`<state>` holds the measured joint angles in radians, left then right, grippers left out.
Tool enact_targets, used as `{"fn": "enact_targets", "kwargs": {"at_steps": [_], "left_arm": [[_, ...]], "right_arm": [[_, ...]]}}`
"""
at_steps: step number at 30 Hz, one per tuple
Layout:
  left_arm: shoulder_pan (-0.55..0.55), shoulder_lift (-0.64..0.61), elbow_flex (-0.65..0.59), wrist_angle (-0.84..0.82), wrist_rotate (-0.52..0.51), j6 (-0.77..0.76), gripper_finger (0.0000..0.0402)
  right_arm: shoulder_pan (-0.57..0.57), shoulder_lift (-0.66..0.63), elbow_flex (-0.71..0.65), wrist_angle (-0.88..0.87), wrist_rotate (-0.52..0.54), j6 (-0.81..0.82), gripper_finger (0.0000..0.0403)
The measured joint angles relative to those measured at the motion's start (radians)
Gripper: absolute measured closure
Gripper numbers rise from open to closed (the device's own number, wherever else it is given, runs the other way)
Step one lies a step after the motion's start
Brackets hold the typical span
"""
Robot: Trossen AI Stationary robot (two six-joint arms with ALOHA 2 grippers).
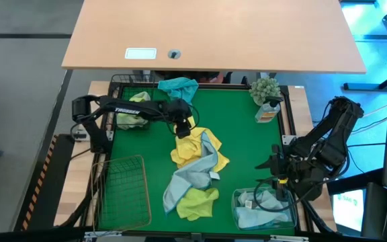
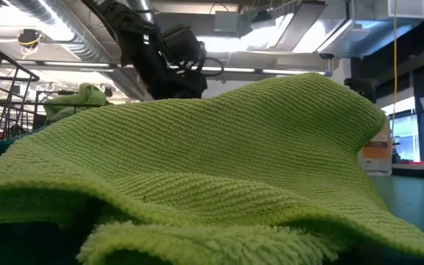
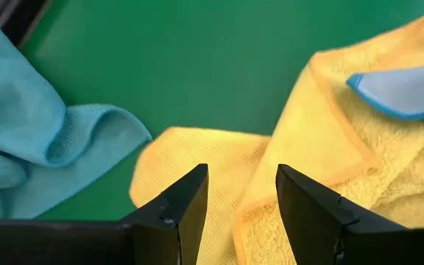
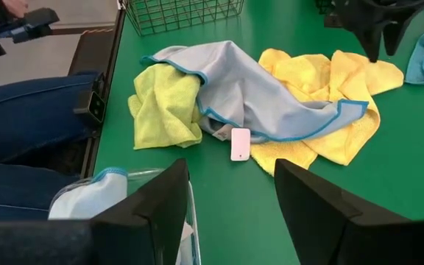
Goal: Sort microfiber towel by color & place in baskets
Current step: Put the top yellow microfiber cloth into the gold wire basket
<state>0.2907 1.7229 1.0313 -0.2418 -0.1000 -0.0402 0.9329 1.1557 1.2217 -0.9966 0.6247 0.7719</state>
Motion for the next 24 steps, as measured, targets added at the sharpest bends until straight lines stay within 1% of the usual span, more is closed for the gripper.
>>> {"fn": "enact_targets", "kwargs": {"at_steps": [6,13,19,21,24], "left_arm": [[0.0,0.054,0.0,-0.004,0.059,0.0,0.0247],[0.001,0.124,0.0,-0.004,0.062,0.001,0.0247],[0.007,0.148,0.002,0.002,0.069,0.001,0.0248],[0.01,0.148,0.002,0.002,0.07,0.0,0.0253],[0.012,0.149,0.002,0.002,0.07,0.0,0.027]], "right_arm": [[0.0,0.0,0.0,0.0,0.0,0.0,0.02],[0.0,0.0,0.0,0.0,-0.001,0.0,0.02],[0.0,0.0,0.0,0.0,-0.005,0.0,0.02],[0.0,0.0,0.0,0.0,-0.005,0.0,0.02],[0.0,0.0,0.0,-0.001,0.004,-0.007,0.02]]}}
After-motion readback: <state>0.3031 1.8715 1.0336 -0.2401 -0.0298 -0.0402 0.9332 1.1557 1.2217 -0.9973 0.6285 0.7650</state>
